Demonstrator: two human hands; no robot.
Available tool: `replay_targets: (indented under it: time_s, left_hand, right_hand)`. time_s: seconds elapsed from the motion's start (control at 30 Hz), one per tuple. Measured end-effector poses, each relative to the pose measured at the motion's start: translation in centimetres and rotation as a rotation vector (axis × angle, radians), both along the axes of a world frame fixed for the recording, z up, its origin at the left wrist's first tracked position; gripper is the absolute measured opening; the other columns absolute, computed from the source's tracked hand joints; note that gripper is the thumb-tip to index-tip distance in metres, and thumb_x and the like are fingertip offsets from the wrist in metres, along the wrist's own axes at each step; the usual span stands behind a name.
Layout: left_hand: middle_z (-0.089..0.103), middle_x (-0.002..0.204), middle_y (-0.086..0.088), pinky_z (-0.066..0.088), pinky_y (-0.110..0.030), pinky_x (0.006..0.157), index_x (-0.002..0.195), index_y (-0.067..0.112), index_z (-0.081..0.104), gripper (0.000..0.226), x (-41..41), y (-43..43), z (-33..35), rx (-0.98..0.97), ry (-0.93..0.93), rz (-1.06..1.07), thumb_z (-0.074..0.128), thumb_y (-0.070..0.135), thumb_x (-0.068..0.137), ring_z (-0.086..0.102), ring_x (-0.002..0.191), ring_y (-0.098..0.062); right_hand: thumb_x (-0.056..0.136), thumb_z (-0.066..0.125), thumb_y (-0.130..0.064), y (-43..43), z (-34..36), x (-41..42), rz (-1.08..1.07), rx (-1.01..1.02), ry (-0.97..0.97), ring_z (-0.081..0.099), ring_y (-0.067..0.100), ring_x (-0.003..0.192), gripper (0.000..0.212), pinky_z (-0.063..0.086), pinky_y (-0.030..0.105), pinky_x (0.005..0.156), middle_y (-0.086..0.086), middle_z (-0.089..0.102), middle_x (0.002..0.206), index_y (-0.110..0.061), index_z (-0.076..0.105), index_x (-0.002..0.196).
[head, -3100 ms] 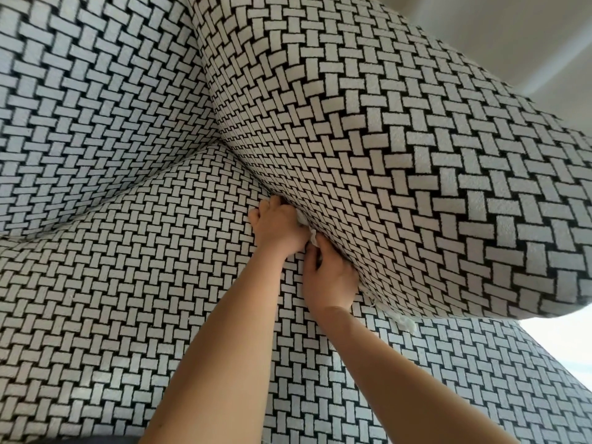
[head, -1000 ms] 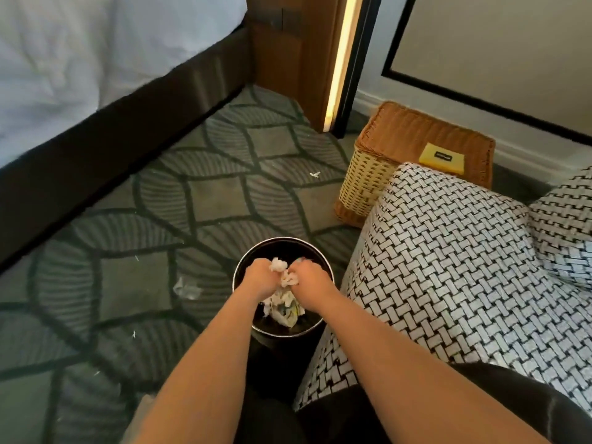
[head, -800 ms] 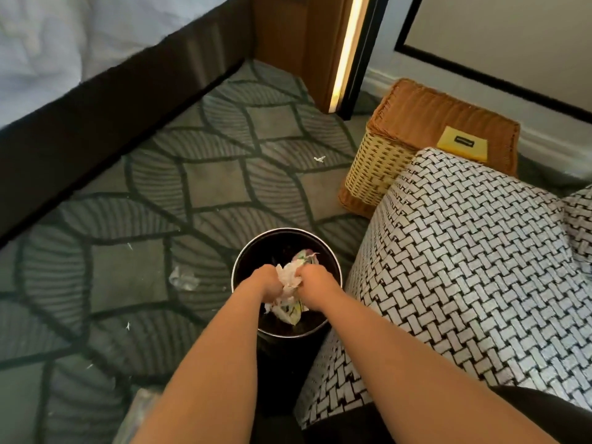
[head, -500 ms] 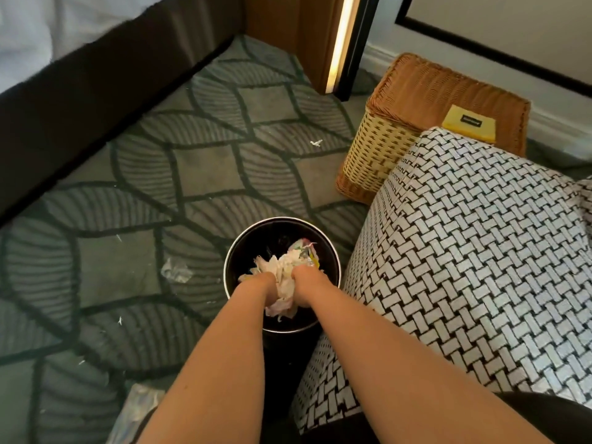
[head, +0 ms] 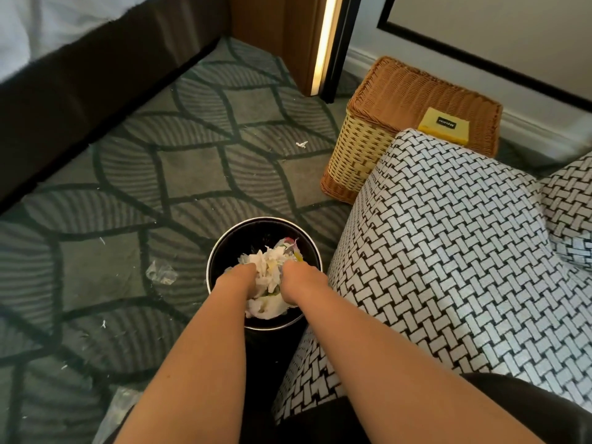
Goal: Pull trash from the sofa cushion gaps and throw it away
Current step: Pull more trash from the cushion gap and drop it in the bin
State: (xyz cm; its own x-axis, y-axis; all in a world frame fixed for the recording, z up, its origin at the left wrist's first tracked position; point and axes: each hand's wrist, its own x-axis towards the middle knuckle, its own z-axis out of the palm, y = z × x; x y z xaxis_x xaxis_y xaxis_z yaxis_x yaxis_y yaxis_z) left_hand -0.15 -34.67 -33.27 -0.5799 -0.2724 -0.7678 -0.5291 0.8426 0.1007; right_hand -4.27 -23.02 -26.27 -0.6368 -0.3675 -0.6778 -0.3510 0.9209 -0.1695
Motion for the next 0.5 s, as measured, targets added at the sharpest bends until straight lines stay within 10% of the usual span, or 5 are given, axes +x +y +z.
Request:
replay_targets:
  time_s: [0.5]
  left_hand:
    - [0.056,0.122,-0.008,0.039,-0.03,0.084,0.117,0.01,0.053,0.031,2.9,5.9,18.3,0.029,0.342,-0.137,0.045,0.029,0.095,0.052,0.109,-0.024]
  right_hand:
    - [0.089,0.051,-0.013,7.3,13.7,0.8,0.11,-0.321,0.171,0.056,0.026,0.108,0.03,0.047,0.036,0.091,0.008,0.058,0.12,-0.016,0.058,0.119]
